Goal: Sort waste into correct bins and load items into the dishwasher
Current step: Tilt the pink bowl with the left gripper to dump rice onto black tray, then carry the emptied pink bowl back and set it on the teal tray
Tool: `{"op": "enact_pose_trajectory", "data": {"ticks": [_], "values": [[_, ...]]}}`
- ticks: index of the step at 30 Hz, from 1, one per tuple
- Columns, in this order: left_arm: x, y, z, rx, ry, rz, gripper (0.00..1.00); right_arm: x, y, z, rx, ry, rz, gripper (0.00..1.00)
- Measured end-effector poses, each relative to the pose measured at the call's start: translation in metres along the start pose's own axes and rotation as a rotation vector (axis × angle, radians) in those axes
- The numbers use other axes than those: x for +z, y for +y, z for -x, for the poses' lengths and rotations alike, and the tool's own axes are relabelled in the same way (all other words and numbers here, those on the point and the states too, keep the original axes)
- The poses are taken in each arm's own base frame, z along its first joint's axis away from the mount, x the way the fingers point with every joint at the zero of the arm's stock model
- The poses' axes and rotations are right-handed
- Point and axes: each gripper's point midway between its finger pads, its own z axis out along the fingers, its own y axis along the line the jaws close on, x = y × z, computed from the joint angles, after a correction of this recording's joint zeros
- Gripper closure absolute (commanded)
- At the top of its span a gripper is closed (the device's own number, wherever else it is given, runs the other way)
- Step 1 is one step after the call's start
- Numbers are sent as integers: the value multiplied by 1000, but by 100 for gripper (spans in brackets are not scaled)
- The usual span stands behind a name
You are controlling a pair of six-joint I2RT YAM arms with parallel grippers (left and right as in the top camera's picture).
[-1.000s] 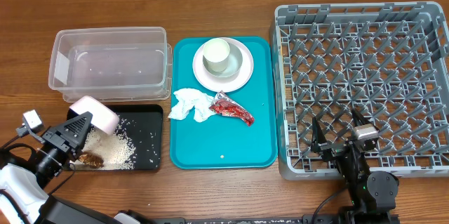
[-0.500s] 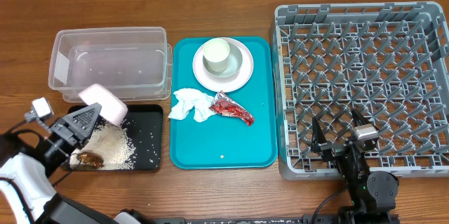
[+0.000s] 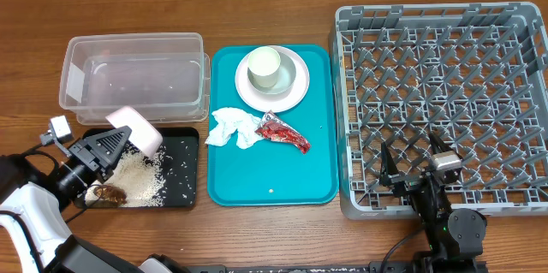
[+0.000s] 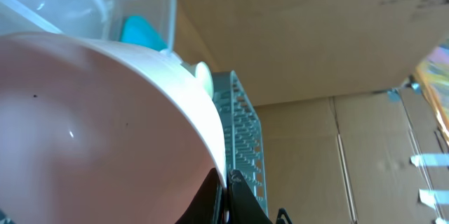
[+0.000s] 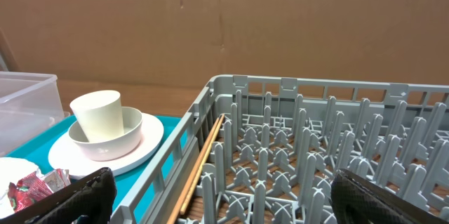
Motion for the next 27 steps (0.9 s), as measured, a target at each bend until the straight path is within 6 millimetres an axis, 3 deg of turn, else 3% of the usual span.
{"op": "enact_pose_trajectory", "data": {"ticks": [9, 16, 20, 27], "values": [[18, 6, -19, -28, 102, 93, 96, 0, 0, 0, 0, 0, 0, 0], [49, -12, -50, 128, 270, 233, 96, 0, 0, 0, 0, 0, 0, 0], [63, -20, -77, 222, 344, 339, 96, 0, 0, 0, 0, 0, 0, 0], [89, -20, -145, 379, 531, 525, 96, 0, 0, 0, 0, 0, 0, 0]]}}
